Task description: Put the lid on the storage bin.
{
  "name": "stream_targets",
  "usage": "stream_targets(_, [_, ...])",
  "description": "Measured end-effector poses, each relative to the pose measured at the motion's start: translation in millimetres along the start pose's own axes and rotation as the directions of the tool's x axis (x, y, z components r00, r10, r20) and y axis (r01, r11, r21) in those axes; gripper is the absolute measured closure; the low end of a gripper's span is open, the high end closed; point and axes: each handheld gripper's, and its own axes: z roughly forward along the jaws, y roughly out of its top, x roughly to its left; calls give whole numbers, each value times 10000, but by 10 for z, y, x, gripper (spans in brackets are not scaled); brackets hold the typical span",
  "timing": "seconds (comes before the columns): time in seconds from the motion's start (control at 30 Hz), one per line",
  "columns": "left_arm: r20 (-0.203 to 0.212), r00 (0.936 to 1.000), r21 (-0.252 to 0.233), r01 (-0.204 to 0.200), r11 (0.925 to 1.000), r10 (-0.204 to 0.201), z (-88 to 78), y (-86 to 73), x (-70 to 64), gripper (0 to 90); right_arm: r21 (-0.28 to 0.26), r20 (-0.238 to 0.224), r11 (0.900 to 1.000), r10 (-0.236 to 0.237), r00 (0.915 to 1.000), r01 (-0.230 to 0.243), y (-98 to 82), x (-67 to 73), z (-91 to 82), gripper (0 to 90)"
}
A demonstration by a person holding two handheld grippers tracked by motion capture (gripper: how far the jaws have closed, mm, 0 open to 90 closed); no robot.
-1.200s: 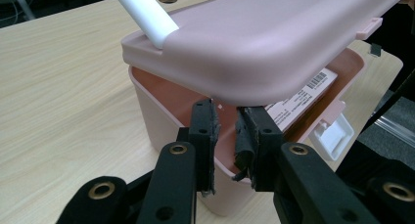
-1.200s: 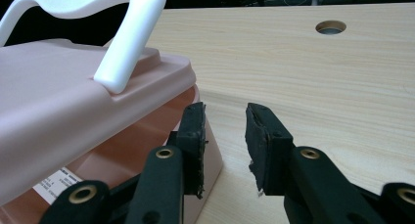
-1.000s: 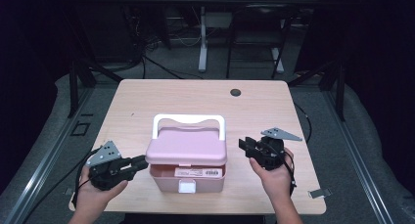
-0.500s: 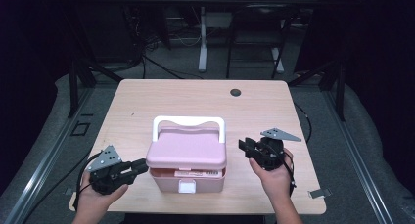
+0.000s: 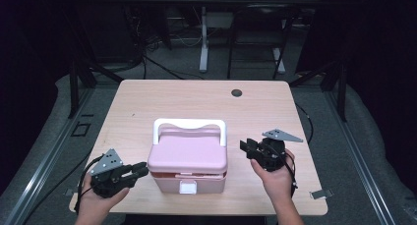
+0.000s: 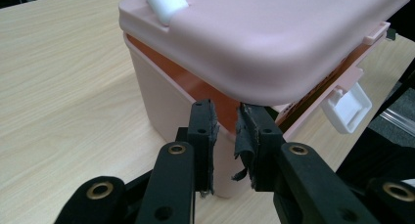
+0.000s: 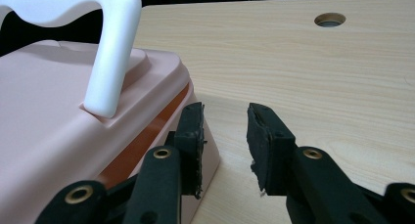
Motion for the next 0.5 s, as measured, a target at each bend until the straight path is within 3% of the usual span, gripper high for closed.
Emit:
stream_targets(0.23, [-96, 9999, 270, 65, 9996, -62, 8, -61, 22, 767, -43, 27, 10000, 37, 10000, -36, 3, -9, -9, 671])
stream_targets(0.5, [-137, 9992, 167, 374, 9992, -372, -3, -81, 99, 753, -49, 50, 10000, 32, 10000, -31, 1, -20, -11, 663])
